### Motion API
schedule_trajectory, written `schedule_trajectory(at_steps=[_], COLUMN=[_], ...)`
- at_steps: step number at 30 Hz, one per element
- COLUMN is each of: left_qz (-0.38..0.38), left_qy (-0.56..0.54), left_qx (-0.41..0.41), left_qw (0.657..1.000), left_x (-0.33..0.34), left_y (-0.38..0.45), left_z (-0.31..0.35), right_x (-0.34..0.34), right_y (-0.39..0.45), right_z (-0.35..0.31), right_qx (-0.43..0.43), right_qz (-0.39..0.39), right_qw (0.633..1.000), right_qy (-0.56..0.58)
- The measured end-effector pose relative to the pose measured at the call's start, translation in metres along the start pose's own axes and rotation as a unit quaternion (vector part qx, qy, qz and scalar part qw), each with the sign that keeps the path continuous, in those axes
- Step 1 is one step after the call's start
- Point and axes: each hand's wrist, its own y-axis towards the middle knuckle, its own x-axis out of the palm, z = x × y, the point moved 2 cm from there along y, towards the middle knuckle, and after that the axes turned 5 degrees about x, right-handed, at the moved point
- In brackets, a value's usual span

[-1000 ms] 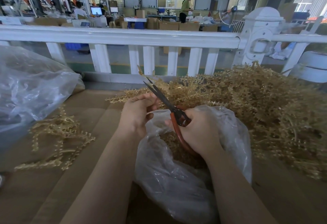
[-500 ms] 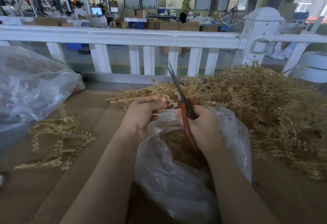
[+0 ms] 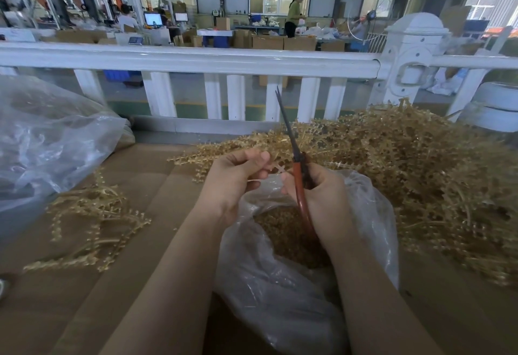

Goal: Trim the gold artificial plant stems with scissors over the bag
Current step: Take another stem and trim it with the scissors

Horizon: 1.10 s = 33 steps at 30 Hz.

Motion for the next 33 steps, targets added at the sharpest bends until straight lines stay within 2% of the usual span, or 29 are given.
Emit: schedule_trajectory(at_steps=[4, 9, 16, 21, 28, 33], left_qz=[0.018, 0.062, 0.025, -0.011, -0.005, -0.009], left_qy=[-0.008, -0.048, 0.006, 0.024, 0.034, 0.04], left_qx=[0.016, 0.016, 0.078, 0.099, 0.087, 0.087], left_qw=[1.0, 0.997, 0.997, 0.995, 0.996, 0.995], left_x=[0.001, -0.005, -0.016, -0.016, -0.014, -0.012], left_y=[-0.002, -0.002, 0.0, -0.001, -0.004, -0.005], left_z=[0.003, 0.006, 0.008, 0.01, 0.012, 0.013], right_x=[0.001, -0.002, 0.002, 0.002, 0.001, 0.0], right_y=[0.0, -0.004, -0.004, -0.003, -0.002, 0.0], right_z=[0.001, 0.0, 0.002, 0.002, 0.001, 0.004], right_qx=[-0.008, -0.058, -0.112, -0.12, -0.132, -0.107], right_qz=[0.018, 0.054, 0.034, 0.039, 0.042, 0.025], right_qw=[0.999, 0.98, 0.94, 0.933, 0.922, 0.932], right_qy=[-0.036, -0.181, -0.321, -0.336, -0.361, -0.346])
